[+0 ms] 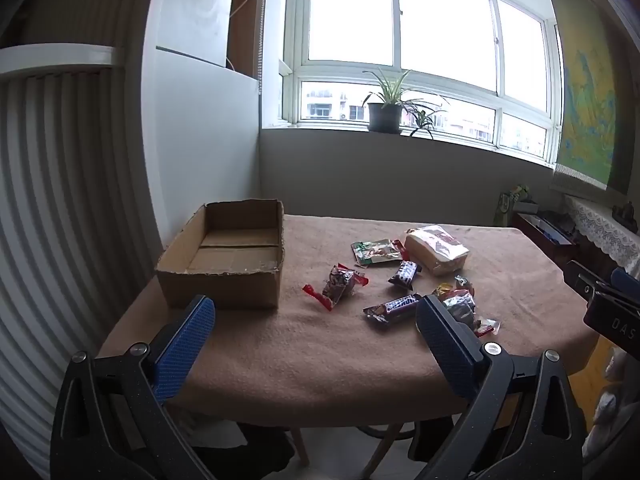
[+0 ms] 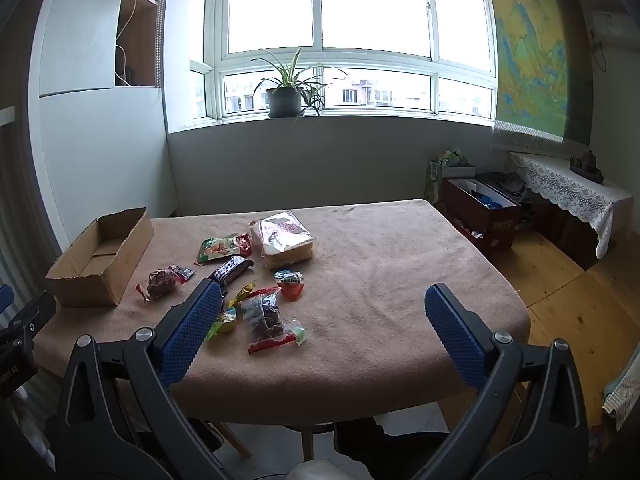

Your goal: Organize snacks

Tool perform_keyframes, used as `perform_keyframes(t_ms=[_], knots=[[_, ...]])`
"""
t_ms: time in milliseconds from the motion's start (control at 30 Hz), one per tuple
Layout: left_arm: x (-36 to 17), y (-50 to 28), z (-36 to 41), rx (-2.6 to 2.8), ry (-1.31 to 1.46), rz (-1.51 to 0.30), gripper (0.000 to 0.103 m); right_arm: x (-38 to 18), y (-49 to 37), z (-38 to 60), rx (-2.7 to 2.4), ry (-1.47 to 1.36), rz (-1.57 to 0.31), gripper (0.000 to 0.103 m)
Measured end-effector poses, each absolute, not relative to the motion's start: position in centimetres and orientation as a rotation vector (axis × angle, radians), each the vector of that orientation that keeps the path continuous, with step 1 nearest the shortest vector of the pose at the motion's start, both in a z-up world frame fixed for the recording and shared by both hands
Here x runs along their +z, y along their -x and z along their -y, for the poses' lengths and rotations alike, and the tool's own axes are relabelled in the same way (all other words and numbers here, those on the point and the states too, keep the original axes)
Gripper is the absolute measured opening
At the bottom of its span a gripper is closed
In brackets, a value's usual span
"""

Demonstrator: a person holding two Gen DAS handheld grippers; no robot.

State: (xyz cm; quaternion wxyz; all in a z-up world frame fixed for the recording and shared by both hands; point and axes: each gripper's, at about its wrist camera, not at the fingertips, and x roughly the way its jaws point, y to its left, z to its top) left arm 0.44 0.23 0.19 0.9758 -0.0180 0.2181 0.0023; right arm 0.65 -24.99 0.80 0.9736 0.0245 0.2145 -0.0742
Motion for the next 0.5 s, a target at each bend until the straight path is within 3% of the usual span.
perform_keyframes(t_ms=[500], knots=[[0.10, -0.48, -0.37, 0.005, 0.041, -0.438, 0.101, 1.00, -0.72, 24.99, -0.149, -0.056, -0.436, 0.103]])
